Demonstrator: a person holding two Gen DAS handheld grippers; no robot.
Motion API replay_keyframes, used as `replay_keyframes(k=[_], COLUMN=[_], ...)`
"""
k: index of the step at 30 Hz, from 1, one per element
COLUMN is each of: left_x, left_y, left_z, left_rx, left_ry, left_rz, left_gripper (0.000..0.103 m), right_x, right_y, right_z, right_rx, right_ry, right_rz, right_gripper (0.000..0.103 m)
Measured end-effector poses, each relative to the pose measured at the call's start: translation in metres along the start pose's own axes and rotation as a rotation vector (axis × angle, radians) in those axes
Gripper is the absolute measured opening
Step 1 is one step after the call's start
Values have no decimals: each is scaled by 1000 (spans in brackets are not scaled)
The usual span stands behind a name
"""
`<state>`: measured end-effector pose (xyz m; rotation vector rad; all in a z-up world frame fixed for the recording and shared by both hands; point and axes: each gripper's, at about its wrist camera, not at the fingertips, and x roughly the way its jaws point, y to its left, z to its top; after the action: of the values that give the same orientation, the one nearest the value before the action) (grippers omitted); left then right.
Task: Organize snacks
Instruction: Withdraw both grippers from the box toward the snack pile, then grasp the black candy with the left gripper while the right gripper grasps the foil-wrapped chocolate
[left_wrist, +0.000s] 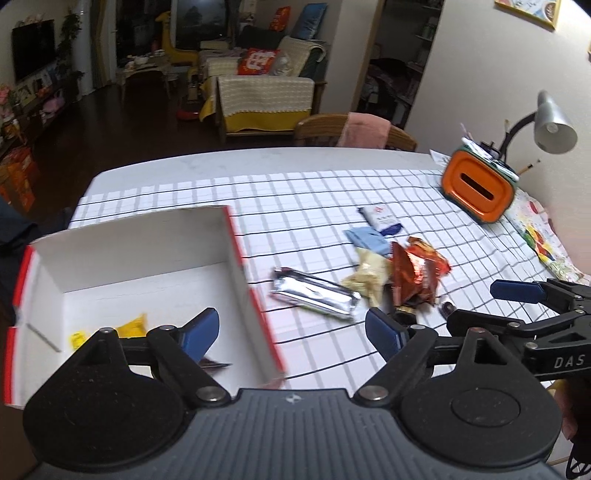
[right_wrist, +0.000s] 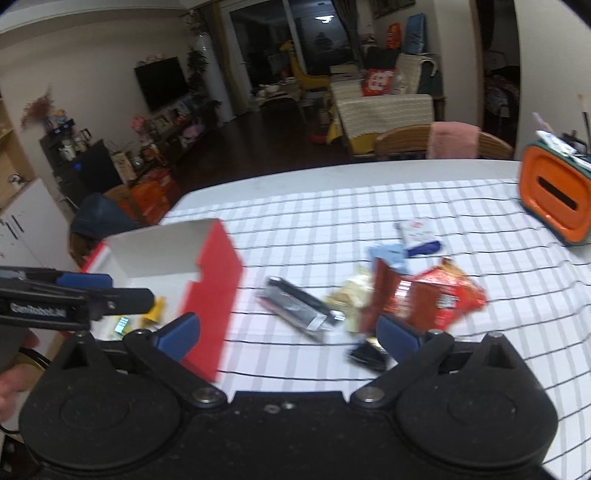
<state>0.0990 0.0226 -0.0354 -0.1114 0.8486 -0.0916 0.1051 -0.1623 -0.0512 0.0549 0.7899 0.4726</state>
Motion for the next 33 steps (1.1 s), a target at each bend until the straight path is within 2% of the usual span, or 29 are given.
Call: replay_keyframes(k=[8, 17, 24, 33], left_x=[43, 98, 141, 187], left_y=[-58, -111, -137, -152], left_z=[-7, -13, -14, -9], left_rx=[93, 167, 195, 208], left_ry=[43, 126, 199, 261], left_rz=[-26, -39, -30, 3], left_gripper=[87, 87, 87, 87], right_x=[1, 28, 56, 91], right_y=[-64, -125, -152, -165], right_z=[-16, -27, -36, -38], right_rx=[-43, -79, -129, -170], right_ry=[32, 105, 164, 222], right_rz=[-32, -55, -54, -35], right_gripper=[100, 95, 83, 69])
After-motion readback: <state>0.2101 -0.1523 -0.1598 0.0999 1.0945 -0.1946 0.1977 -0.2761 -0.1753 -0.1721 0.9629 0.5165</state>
